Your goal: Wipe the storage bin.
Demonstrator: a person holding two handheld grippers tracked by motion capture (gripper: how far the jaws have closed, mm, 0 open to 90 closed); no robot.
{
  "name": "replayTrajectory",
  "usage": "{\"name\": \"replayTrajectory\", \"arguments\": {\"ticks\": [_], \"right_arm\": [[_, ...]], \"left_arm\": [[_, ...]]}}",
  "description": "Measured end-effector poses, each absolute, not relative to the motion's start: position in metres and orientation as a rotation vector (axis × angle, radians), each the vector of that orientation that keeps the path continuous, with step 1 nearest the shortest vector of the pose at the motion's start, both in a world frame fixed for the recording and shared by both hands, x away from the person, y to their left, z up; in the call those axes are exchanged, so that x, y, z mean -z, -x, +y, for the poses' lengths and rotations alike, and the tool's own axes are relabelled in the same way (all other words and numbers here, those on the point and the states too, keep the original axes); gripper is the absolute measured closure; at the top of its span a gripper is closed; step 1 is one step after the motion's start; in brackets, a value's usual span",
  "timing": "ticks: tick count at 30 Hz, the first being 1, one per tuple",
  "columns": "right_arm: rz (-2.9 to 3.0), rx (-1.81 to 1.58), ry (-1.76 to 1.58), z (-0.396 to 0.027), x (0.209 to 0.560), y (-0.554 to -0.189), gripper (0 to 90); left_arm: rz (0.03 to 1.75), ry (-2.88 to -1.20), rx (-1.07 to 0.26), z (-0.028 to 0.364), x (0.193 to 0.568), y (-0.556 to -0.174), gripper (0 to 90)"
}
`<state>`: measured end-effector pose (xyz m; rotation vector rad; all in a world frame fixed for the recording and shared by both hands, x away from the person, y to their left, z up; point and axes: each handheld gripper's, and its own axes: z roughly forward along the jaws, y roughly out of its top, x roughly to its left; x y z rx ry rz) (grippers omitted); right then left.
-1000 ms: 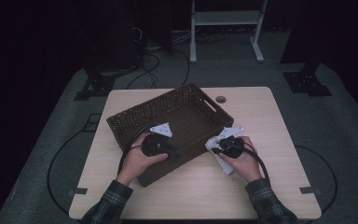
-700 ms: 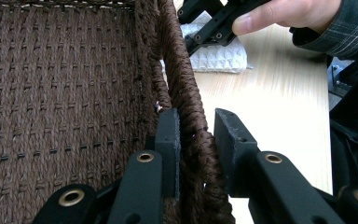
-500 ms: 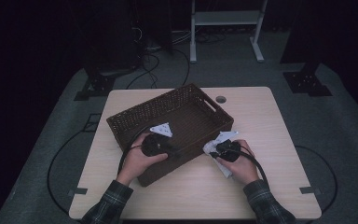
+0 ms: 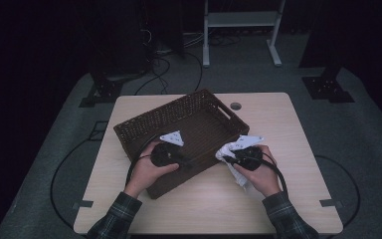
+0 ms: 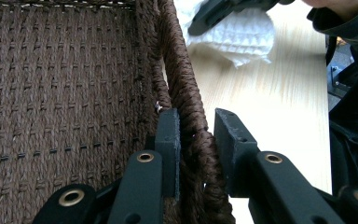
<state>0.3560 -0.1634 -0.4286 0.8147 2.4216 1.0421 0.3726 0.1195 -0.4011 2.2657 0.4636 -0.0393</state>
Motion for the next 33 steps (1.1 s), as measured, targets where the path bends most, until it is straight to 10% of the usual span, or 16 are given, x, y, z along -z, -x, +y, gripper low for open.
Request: {"name": "replayTrajectory", "arguments": {"ticks": [33], "right_arm": [[2.543,-0.916,-0.819,-0.140,0.465,-0.367,74.4]], "left_arm": [[0.464,-2.270,0.038,0.119,0.401,-0.372,71.2]]}}
